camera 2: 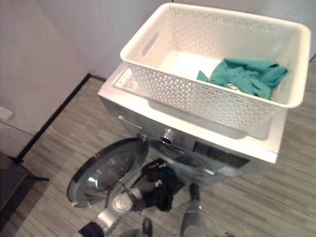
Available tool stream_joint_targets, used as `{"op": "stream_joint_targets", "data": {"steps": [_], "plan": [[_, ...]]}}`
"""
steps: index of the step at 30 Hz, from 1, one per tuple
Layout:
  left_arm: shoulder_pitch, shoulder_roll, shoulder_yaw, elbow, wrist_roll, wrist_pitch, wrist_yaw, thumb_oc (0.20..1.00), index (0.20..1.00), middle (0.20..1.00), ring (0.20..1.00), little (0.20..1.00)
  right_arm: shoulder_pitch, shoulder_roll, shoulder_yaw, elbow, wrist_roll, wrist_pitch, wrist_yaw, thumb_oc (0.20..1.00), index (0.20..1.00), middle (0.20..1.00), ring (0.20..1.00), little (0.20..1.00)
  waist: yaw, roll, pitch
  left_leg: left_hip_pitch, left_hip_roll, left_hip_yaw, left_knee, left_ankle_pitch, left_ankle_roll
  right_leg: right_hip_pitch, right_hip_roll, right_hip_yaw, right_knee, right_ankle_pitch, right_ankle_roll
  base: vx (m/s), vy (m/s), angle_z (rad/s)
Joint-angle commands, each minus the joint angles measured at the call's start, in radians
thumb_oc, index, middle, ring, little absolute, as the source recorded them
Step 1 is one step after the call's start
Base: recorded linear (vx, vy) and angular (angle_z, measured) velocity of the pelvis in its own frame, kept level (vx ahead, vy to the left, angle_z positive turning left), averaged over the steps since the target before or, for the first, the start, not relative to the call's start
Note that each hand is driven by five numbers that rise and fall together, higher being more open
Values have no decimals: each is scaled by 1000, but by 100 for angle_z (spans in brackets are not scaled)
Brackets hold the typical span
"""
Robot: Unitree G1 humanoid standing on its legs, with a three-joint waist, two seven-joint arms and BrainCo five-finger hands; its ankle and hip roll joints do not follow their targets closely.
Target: Grab the laundry basket,head to the washer,open it,put in the laundry and shut it.
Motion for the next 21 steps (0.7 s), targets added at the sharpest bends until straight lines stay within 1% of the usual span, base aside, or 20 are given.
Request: {"op": "stream_joint_targets", "data": {"steps": [1, 2, 3, 4, 6, 7, 8, 9, 11, 12, 13, 14, 15, 18, 19, 20, 21], "plan": [[-51, 24, 6, -69, -143, -58, 0, 200, 200, 200, 200, 200, 21, 60, 156, -12, -109, 10, 21, 1000, 1000, 1000, 1000, 1000, -5, -95, 17, -126, -136, 6, 89, -82, 72, -133, -70, 86, 51, 8, 68, -213, -216, 14], [-80, 8, -9, -62, -152, -62, 8, 200, 200, 200, 200, 200, 15, 69, 182, 3, -125, 13, 28, 1000, 1000, 1000, 1000, 1000, -4, -104, 29, -146, -131, 8, 96, -80, 71, -150, -67, 77, 57, 6, 66, -191, -210, 18], [-125, -20, -46, -51, -160, -65, 15, 200, 200, 200, 200, 200, 10, 87, 205, 30, -133, 20, 36, 1000, 1000, 1000, 1000, 1000, -6, -112, 42, -180, -125, 2, 101, -77, 70, -176, -60, 69, 57, 9, 62, -100, -118, 27], [-126, -21, -47, -50, -160, -66, 15, 200, 200, 200, 200, 200, 9, 87, 204, 30, -133, 20, 36, 1000, 1000, 1000, 1000, 1000, -7, -111, 41, -183, -125, 2, 103, -78, 70, -178, -60, 69, 57, 9, 62, -87, -110, 25], [-182, -60, -87, -34, -176, -69, 30, 200, 200, 200, 200, 200, 14, 106, 215, 82, -144, 34, 30, 1000, 1000, 1000, 1000, 1000, -14, -111, 63, -229, -119, 4, 116, -77, 73, -209, -58, 61, 53, 12, 61, -98, -41, 4], [-215, -76, -107, -25, -182, -72, 40, 200, 200, 200, 200, 200, 16, 111, 217, 98, -151, 38, 23, 1000, 1000, 1000, 1000, 1000, -25, -109, 75, -256, -117, 11, 125, -80, 76, -236, -56, 63, 51, 18, 61, -102, 5, -16], [-234, -82, -114, -18, -189, -74, 46, 200, 200, 200, 200, 200, 18, 108, 217, 101, -155, 40, 18, 1000, 1000, 1000, 1000, 1000, -29, -105, 81, -274, -111, 19, 139, -89, 77, -255, -48, 63, 58, 17, 60, -86, 10, -20], [-246, -82, -116, -14, -194, -74, 50, 200, 200, 200, 200, 200, 19, 108, 216, 97, -155, 39, 15, 1000, 1000, 1000, 1000, 1000, -35, -108, 79, -295, -116, 22, 145, -85, 78, -275, -51, 67, 59, 20, 60, -74, 13, -20], [-282, -87, -117, 3, -203, -79, 66, 200, 200, 200, 200, 200, 23, 100, 215, 84, -153, 33, 8, 1000, 1000, 1000, 1000, 1000, -44, -107, 80, -338, -114, 35, 181, -102, 81, -319, -43, 73, 75, 20, 58, -74, 11, -28], [-303, -88, -114, 15, -205, -81, 78, 200, 200, 200, 200, 200, 24, 96, 216, 79, -154, 32, 4, 1000, 1000, 1000, 1000, 1000, -52, -108, 79, -361, -117, 40, 200, -109, 82, -338, -40, 79, 82, 20, 56, -92, 0, -36], [-351, -93, -101, 42, -204, -86, 101, 200, 200, 200, 200, 200, 26, 88, 219, 71, -156, 27, 2, 1000, 1000, 1000, 1000, 1000, -68, -110, 68, -422, -123, 47, 253, -123, 83, -382, -39, 90, 97, 19, 53, -96, -9, -35], [-376, -97, -92, 54, -204, -89, 115, 200, 200, 200, 200, 200, 27, 87, 220, 64, -156, 23, 1, 1000, 1000, 1000, 1000, 1000, -77, -108, 58, -458, -123, 47, 283, -129, 83, -409, -39, 93, 110, 17, 51, -115, -30, -17], [-429, -91, -68, 58, -208, -101, 146, 200, 200, 200, 200, 200, 27, 79, 221, 47, -151, 16, -4, 1000, 1000, 1000, 1000, 1000, -94, -102, 40, -531, -121, 51, 345, -146, 84, -464, -35, 105, 137, 12, 47, -85, -24, 2], [-479, -86, -26, 76, -214, -110, 178, 200, 200, 200, 200, 200, 29, 69, 218, 11, -147, 2, -8, 1000, 1000, 1000, 1000, 1000, -113, -96, 9, -619, -117, 59, 428, -171, 88, -535, -25, 116, 171, 9, 43, -31, 2, 14], [-503, -85, -2, 89, -219, -114, 196, 200, 200, 200, 200, 200, 26, 65, 220, -2, -144, -3, -11, 1000, 1000, 1000, 1000, 1000, -105, -80, -1, -634, -97, 52, 461, -214, 88, -558, 2, 119, 203, -20, 47, 9, 25, -4], [-551, -78, 36, 125, -223, -114, 225, 200, 200, 200, 200, 200, 18, 57, 224, -28, -146, -12, -12, 1000, 1000, 1000, 1000, 1000, -114, -80, -18, -689, -87, 57, 521, -231, 91, -604, 12, 128, 230, -21, 46, 10, 5, -30], [-575, -74, 58, 149, -226, -113, 239, 200, 200, 200, 200, 200, 16, 53, 225, -42, -144, -17, -11, 1000, 1000, 1000, 1000, 1000, -119, -81, -27, -709, -78, 57, 543, -241, 92, -620, 17, 128, 243, -27, 45, -72, -21, -52]]}}
